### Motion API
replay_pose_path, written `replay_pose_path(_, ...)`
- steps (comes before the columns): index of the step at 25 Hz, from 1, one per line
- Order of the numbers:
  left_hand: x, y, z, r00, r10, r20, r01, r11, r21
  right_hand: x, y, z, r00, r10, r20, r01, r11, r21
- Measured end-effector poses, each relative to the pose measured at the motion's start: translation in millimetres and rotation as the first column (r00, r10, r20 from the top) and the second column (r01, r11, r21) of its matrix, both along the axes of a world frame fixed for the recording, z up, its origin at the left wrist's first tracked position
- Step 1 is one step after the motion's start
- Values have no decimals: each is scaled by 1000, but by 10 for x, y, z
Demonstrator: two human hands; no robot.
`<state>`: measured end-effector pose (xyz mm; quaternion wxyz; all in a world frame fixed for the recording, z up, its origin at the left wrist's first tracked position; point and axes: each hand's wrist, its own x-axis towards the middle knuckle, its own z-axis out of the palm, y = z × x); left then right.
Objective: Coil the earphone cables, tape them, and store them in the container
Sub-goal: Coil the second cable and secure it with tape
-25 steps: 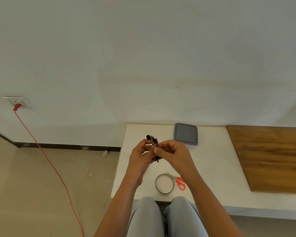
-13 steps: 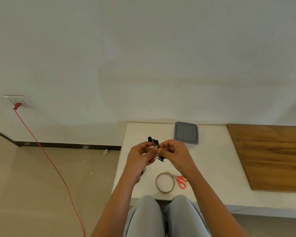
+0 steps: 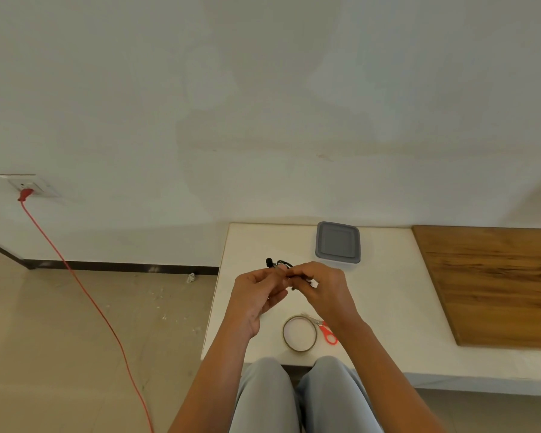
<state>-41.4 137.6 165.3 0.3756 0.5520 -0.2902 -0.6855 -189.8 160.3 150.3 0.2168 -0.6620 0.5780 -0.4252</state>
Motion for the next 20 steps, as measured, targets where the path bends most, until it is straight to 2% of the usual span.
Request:
replay_pose_path(6,-1,-26,15,991,106,-78,-96,987,129,17,11,-88,999,32,18,-31,999,-42)
replay_pose_path(11,-26,-1,6,996,93,14,-94,989,110,69,30,-89,980,-30,197,27,999,21)
replay_pose_path(13,-53,6,-7,993,115,1,-115,988,103,139,61,-66,949,-90,303,69,994,79)
replay_pose_path(16,-107,14,-8,989,149,-3,-148,984,97,219,45,-26,838,-283,467,213,957,197)
replay_pose_path(18,-141,20,-8,990,139,13,-140,988,65,236,16,-12,784,-367,501,267,928,261)
replay_pose_path(20,-161,29,-13,993,114,27,-114,993,7,229,-1,9,780,-394,485,260,911,321)
